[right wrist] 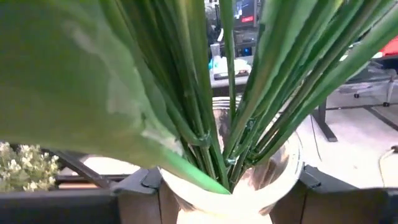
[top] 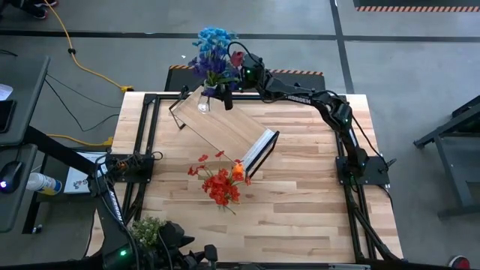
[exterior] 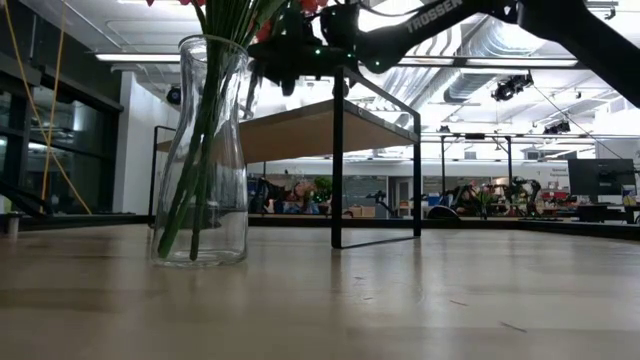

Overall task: Pick and place flowers into a vace then onto a shelf
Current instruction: Put the top transparent flower vase on the shelf

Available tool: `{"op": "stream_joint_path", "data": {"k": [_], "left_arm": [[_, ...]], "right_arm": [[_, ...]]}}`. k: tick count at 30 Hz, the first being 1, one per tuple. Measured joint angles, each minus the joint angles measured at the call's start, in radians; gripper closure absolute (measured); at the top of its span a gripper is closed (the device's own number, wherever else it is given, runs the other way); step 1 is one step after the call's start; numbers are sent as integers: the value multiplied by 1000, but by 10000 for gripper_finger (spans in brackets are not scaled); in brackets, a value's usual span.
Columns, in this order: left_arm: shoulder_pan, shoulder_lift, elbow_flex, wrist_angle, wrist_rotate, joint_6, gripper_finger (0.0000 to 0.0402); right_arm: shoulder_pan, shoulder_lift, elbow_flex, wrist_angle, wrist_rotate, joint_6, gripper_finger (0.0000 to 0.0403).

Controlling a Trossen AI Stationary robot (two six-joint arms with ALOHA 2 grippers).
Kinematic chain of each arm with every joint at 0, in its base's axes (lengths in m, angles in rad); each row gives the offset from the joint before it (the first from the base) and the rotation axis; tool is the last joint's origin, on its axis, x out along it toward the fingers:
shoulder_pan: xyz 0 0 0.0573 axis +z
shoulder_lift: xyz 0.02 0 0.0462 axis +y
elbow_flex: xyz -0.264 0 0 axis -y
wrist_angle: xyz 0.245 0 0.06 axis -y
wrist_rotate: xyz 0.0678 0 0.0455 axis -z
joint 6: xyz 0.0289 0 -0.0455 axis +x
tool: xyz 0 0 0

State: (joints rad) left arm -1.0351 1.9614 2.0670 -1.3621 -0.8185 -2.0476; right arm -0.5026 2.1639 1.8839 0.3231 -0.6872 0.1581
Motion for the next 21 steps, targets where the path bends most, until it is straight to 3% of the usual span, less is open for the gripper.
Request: {"op": "stream_joint_path", "data": {"k": [17,21], "left_arm": [[0,0,0,0,2,0,25],[1,0,0,1,-2,0,25]], "right_arm": [[14,0,0,-103,-5,-120,237],[14,-24,0,-209,-32,-128,237]]}}
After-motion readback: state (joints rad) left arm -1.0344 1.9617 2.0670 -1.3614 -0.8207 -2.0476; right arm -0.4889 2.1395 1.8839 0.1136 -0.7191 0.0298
